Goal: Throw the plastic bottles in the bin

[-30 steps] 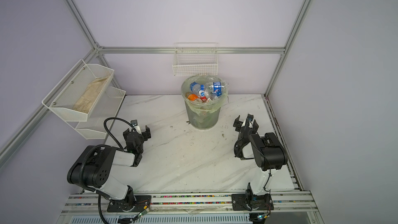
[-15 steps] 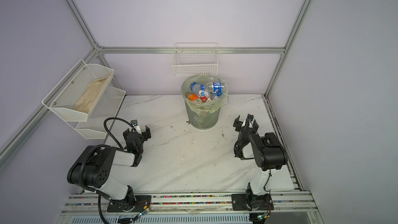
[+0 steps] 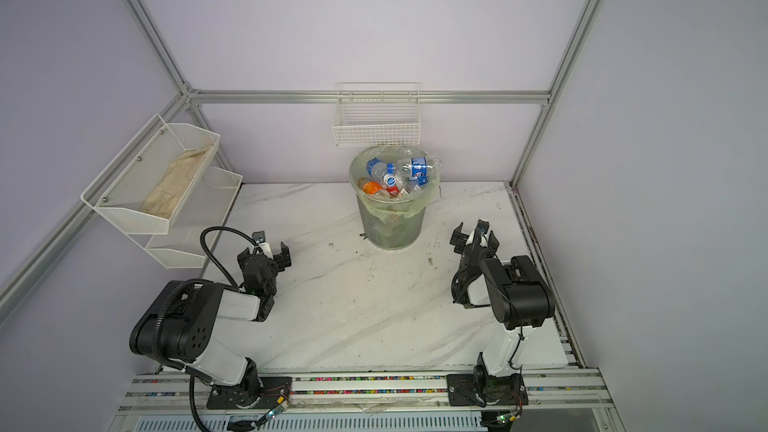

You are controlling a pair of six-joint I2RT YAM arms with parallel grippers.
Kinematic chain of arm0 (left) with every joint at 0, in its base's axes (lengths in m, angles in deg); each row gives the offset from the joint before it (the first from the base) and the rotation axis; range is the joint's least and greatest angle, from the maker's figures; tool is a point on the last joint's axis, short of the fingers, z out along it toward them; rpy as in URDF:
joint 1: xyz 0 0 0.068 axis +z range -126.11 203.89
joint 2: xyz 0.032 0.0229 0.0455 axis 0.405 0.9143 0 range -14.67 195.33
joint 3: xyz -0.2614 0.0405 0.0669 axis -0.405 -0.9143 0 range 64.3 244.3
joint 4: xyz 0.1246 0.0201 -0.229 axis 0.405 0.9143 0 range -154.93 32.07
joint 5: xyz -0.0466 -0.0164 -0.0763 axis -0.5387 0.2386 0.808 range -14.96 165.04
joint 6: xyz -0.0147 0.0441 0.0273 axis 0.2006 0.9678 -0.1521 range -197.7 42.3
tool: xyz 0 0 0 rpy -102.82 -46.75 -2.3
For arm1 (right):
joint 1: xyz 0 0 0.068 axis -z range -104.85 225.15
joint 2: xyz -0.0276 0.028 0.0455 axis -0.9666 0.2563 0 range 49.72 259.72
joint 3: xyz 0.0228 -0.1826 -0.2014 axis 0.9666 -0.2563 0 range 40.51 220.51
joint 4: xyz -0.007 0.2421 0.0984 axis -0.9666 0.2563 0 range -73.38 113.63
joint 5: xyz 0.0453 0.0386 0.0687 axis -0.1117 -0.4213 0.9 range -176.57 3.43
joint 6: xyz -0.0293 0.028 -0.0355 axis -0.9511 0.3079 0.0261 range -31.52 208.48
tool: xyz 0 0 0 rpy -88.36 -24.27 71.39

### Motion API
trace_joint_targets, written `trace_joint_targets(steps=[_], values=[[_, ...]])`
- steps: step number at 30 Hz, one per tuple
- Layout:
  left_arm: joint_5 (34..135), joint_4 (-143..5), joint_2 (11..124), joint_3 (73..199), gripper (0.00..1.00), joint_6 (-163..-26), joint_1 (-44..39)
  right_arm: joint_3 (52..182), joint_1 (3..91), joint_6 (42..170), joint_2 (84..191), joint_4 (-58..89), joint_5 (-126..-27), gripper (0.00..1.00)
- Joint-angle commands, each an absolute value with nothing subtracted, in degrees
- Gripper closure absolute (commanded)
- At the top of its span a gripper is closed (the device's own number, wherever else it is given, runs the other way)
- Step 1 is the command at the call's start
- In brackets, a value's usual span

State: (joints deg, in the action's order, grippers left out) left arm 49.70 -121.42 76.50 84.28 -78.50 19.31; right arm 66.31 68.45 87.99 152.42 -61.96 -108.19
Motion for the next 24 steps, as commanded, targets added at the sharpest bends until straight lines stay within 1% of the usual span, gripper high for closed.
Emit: trace_joint_targets(steps=[1, 24], values=[[49.11, -124.70, 76.46, 84.26, 0.00, -78.22, 19.41, 65.93, 68.30, 88.27, 151.91, -62.83, -108.38, 0.03], [49.55, -124.08, 76.37, 84.57, 0.00, -78.49, 19.68, 65.92, 68.33, 88.29, 151.86, -62.74, -108.39, 0.03]])
